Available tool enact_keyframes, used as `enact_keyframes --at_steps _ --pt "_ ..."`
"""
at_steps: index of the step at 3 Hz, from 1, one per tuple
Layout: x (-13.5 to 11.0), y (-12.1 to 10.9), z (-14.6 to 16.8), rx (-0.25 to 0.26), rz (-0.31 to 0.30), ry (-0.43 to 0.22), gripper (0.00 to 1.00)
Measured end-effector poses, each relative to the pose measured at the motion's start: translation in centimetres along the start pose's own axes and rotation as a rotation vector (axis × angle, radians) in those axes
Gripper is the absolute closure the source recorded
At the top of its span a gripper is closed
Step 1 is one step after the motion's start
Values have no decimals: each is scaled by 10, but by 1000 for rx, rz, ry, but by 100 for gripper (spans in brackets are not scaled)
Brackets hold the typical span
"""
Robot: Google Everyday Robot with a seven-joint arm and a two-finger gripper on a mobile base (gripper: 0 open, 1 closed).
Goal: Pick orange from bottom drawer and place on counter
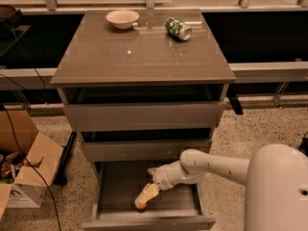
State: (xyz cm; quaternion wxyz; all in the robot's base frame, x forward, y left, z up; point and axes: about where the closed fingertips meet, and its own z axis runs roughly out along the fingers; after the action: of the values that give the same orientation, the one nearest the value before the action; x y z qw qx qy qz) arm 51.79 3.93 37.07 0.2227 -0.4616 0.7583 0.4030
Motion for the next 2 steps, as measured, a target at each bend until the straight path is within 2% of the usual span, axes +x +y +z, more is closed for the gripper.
enact_keyframes --at_steps 1,2 --pt "27 -18 26 3 9 43 0" --pt "63 -35 51 52 11 100 0"
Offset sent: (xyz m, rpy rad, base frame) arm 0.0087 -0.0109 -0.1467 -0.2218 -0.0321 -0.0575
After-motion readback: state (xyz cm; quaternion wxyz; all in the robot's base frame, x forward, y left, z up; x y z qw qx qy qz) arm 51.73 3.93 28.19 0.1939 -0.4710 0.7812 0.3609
